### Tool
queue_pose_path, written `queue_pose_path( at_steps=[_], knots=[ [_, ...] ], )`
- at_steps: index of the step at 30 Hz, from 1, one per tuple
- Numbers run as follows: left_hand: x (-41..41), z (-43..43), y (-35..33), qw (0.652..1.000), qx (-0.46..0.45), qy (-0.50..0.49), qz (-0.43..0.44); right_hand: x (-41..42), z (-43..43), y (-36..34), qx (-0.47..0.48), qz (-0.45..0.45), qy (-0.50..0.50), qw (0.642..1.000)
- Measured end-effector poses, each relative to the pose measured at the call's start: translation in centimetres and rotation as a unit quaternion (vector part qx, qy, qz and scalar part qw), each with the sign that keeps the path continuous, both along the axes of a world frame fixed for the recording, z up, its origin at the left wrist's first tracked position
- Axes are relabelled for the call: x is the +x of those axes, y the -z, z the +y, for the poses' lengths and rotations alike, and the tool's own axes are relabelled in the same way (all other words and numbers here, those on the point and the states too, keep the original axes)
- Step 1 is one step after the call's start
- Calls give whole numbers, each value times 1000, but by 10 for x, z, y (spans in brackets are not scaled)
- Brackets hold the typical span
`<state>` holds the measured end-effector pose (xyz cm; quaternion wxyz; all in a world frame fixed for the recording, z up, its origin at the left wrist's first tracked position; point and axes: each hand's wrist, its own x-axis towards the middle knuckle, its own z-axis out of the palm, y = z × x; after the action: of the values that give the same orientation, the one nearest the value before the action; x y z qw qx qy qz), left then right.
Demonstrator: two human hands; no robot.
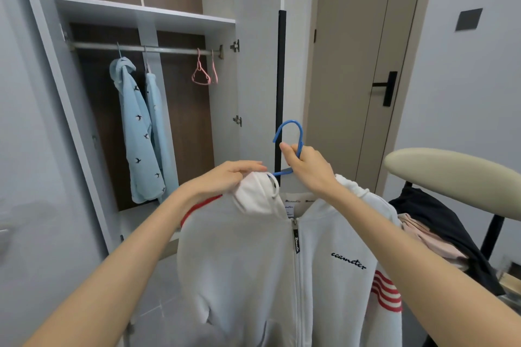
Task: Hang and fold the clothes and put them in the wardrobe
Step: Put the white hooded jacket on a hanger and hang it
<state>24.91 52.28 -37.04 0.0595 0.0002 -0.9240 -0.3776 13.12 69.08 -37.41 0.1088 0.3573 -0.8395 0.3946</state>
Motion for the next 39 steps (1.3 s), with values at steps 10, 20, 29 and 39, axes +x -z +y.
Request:
queue_pose_path(
  at_steps=[10,20,29,39],
  knots=[
    [-2,1,-2,964,-51,125,-231,-5,13,16,12,-5,-51,999],
    [-4,12,9,862,-355,-118,342,-21,22,22,25,-55,-22,998],
    [1,22,49,973,-167,55,-152,-27,27,35,-36,-58,140,988],
    [-25,20,23,951,-263,-105,124,-25,25,9,-46,-5,135,990]
  ],
)
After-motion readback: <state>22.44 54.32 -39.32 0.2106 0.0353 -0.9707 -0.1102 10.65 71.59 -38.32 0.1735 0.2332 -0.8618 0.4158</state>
